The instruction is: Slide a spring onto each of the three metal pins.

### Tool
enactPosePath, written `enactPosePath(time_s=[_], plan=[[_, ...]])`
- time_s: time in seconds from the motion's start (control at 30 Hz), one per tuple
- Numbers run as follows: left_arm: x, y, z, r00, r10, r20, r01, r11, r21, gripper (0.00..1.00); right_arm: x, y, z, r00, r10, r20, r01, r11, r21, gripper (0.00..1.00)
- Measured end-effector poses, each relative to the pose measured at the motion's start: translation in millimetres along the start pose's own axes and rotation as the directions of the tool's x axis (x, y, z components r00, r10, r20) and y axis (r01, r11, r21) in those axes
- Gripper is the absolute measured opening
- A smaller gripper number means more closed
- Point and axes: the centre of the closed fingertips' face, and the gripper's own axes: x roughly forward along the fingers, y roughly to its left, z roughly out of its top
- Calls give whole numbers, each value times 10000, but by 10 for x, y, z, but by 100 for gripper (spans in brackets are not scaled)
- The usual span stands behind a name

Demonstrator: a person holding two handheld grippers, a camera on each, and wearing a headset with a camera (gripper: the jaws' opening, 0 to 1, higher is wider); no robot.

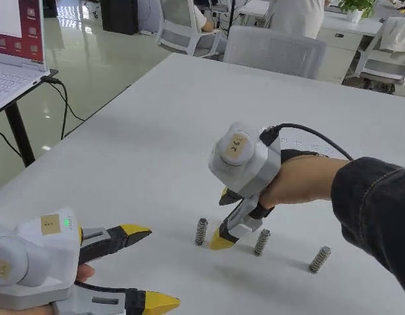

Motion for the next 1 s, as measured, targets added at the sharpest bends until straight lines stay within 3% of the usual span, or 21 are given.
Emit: enactPosePath(time_s=[0.13,0.33,0.47,0.6,0.7,0.77,1.0], plan=[[32,-14,15,10000,-57,7,57,10000,27,66,-125,-25,26,9966,-299,766,263,9985,483,55],[81,-19,43,9999,-121,13,121,9999,56,67,-301,-82,-31,9860,-891,1412,746,9917,1048,58],[106,-23,43,9998,-194,-39,194,9998,80,67,-419,-113,-41,9679,-1388,2097,1040,9801,1689,61],[129,-17,47,9997,-237,-58,237,9997,70,68,-518,-121,-106,9548,-1788,2376,1348,9725,1900,62],[150,5,49,9996,-273,-53,273,9996,64,68,-627,-159,-170,9369,-2268,2659,1689,9599,2237,65],[166,4,53,9996,-288,-43,289,9996,46,68,-685,-174,-220,9298,-2442,2753,1789,9537,2417,65],[207,-14,62,9991,-410,-97,411,9991,70,69,-909,-220,-474,8914,-3360,3041,2352,9166,3234,67]])
